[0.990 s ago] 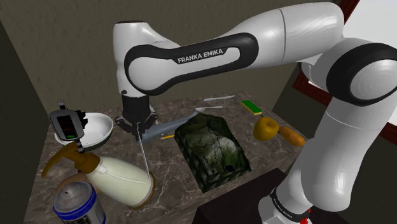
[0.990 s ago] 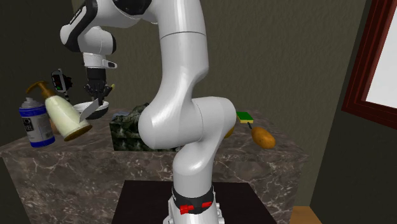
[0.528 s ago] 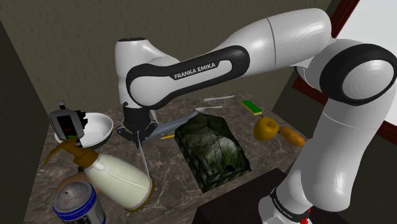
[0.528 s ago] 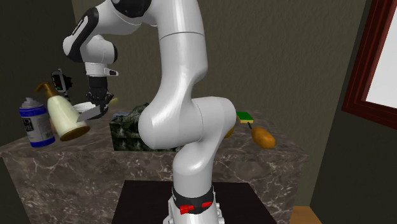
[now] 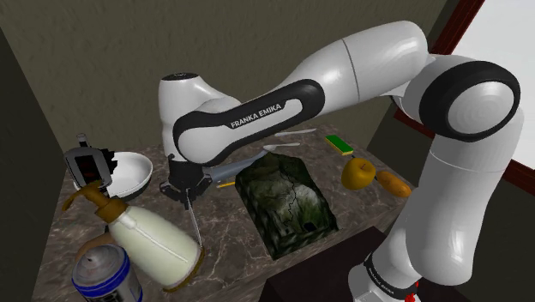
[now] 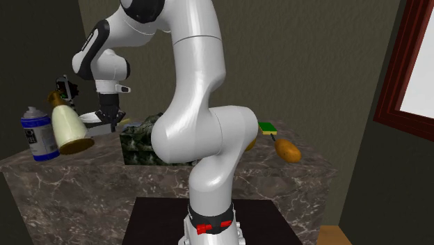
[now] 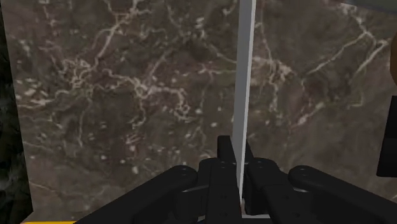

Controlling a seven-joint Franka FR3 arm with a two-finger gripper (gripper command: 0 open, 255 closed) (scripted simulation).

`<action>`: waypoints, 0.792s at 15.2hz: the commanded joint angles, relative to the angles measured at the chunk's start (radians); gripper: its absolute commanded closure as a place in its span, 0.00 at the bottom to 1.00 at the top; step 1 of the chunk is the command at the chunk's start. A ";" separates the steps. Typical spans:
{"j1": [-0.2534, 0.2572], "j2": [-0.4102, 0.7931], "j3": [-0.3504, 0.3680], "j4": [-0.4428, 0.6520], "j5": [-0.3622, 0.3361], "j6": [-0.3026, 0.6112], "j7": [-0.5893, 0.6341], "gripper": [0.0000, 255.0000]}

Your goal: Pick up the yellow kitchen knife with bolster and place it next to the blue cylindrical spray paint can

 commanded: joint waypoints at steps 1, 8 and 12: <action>0.001 0.013 -0.002 -0.010 -0.004 0.022 0.002 1.00; 0.003 0.028 -0.004 -0.022 -0.010 0.049 0.004 1.00; 0.003 0.028 -0.004 -0.022 -0.010 0.049 0.003 0.00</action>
